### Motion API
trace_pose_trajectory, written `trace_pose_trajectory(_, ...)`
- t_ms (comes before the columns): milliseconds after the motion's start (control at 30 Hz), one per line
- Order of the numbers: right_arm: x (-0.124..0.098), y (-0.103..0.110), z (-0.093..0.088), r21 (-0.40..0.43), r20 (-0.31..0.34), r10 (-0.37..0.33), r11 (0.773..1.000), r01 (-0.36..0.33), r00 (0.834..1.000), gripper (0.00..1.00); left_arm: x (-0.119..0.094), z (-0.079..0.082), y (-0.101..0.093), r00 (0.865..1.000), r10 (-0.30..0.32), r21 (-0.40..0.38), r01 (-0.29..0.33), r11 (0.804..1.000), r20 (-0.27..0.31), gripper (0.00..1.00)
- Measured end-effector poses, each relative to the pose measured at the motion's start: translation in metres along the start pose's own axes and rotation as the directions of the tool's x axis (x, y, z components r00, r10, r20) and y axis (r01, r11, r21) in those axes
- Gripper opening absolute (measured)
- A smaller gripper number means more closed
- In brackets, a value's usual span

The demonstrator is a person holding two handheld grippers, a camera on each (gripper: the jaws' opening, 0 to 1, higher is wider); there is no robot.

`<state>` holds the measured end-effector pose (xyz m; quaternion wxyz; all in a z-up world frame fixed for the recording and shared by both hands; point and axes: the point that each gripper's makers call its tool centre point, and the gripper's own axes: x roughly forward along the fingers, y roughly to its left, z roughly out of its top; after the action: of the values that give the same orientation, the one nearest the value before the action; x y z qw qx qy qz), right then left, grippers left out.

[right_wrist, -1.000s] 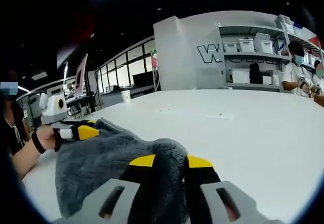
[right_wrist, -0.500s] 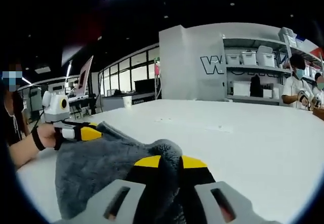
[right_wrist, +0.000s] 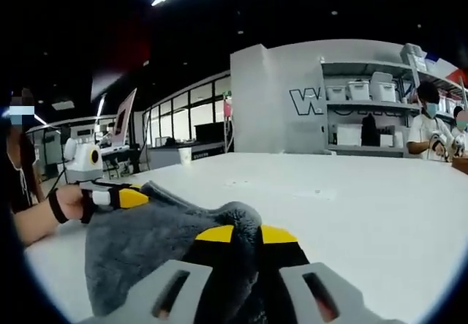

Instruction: Open the folded towel by lifting each exposed corner and separating the folded layers until the towel lies flat within the target outline without major curled edges

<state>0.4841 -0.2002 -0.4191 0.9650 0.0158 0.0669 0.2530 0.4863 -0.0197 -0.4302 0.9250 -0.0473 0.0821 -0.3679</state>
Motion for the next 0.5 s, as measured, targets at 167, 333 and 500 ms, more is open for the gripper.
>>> trace_pose_trajectory(167,-0.002,0.000,0.008,0.027,0.042,0.008,1.000,-0.009,0.999,0.04,-0.005,0.014,-0.001,0.999,-0.013,-0.043,0.016,0.999,0.052,0.08)
trace_pose_trajectory(333,-0.001,0.000,0.008,0.033,0.046,0.013,0.999,-0.014,0.999,0.04,-0.007,0.015,-0.002,0.998,-0.010,-0.050,0.013,0.999,0.060,0.08)
trace_pose_trajectory(500,-0.002,-0.001,0.010,0.044,0.056,0.011,0.999,-0.013,0.998,0.02,-0.010,0.022,-0.003,0.997,-0.015,-0.062,0.020,0.998,0.078,0.07)
